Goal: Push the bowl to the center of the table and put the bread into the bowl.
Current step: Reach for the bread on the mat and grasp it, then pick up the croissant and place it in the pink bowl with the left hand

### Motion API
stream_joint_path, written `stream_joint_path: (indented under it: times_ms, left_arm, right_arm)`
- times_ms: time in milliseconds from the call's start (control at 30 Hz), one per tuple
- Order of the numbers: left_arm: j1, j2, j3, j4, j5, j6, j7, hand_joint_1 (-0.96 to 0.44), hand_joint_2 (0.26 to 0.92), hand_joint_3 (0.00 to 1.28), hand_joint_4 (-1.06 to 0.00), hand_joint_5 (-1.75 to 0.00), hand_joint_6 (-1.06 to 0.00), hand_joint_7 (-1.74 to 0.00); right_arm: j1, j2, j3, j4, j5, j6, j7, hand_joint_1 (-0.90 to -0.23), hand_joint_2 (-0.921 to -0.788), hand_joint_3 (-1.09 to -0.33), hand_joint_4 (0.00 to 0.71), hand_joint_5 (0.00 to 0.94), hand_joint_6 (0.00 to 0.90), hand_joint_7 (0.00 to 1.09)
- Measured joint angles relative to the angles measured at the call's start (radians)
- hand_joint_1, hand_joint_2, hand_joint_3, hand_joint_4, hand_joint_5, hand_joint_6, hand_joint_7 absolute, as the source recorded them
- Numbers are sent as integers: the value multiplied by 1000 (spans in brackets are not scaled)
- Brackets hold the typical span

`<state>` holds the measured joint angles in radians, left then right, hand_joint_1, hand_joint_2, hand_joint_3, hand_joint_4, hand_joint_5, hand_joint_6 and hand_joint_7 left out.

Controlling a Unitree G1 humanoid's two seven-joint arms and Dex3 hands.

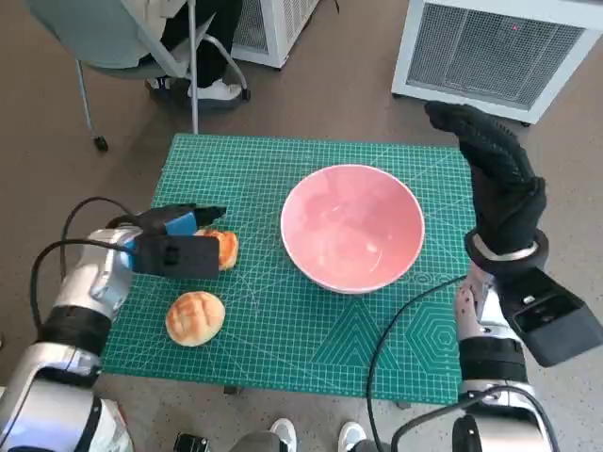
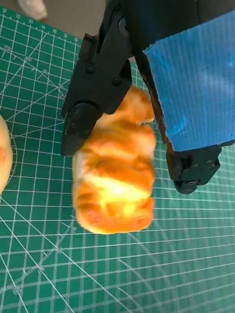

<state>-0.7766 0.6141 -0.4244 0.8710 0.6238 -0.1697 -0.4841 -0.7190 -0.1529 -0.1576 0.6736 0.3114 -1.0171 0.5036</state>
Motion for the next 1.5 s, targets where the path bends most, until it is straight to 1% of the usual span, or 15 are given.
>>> stream_joint_path:
  times_ms: [133,200,333,367,400,433,467,533,600,667,767,933,1100,1300,1500]
  left_arm:
    - [-15,-9,-15,33,5,-7,4,-283,792,3,-202,-16,-248,-12]
    - [-25,-15,-16,56,2,-10,4,-257,794,4,-225,-21,-272,-20]
    - [-43,-33,-10,98,-13,-14,7,-144,819,8,-386,-25,-413,-38]
    - [-44,-34,-8,105,-17,-18,11,-112,842,15,-500,-59,-519,-73]
    - [-45,-35,-5,110,-20,-22,17,-91,860,14,-580,-68,-590,-90]
    - [-45,-36,-3,116,-25,-27,27,-73,872,32,-593,-291,-589,-315]
    - [-44,-37,0,120,-31,-32,37,-47,890,81,-585,-643,-561,-666]
    - [-43,-37,5,125,-35,-44,62,-24,905,82,-627,-921,-585,-905]
    - [-41,-34,13,121,-41,-57,83,-9,903,76,-666,-1106,-649,-982]
    - [-36,-28,25,105,-51,-71,93,-4,904,74,-683,-1183,-668,-991]
    - [-23,-16,45,62,-71,-89,92,0,911,64,-705,-1213,-662,-1028]
    - [2,2,90,-42,-123,-106,70,1,917,54,-719,-1191,-640,-1094]
    - [11,14,158,-185,-176,-81,43,1,918,51,-720,-1155,-638,-1138]
    - [-17,12,227,-348,-229,-50,43,1,918,48,-726,-1134,-635,-1157]
    - [-64,-33,244,-411,-243,-49,72,1,917,37,-743,-1117,-648,-1140]
  right_arm:
    - [0,0,0,0,-1,0,-3,-636,-921,-826,410,1,321,237]
    - [0,1,0,0,-3,0,-6,-636,-921,-825,410,0,319,234]
    - [2,3,0,-1,-3,0,-13,-635,-921,-822,409,0,318,231]
    - [3,3,0,-1,-3,0,-15,-634,-921,-821,409,0,318,231]
    - [4,3,0,-2,-4,0,-16,-633,-921,-820,409,0,318,230]
    - [6,3,0,-2,-3,-1,-17,-632,-921,-820,409,0,318,230]
    - [7,3,0,-2,-3,-1,-18,-631,-921,-819,409,0,318,229]
    - [11,3,0,-2,-3,-1,-18,-629,-921,-819,409,0,318,228]
    - [14,3,1,-3,-3,-1,-20,-628,-921,-817,409,0,319,228]
    - [16,3,1,-3,-3,-1,-21,-627,-921,-816,409,0,319,227]
    - [17,3,1,-5,-3,0,-22,-625,-921,-815,409,0,320,225]
    - [18,3,1,-6,-3,0,-24,-624,-921,-813,409,0,321,223]
    - [18,2,0,0,-3,1,-24,-624,-921,-813,409,0,319,219]
    - [17,6,1,2,-3,3,-25,-623,-921,-814,410,0,318,216]
    - [17,11,2,1,-3,7,-31,-620,-921,-816,410,0,319,215]
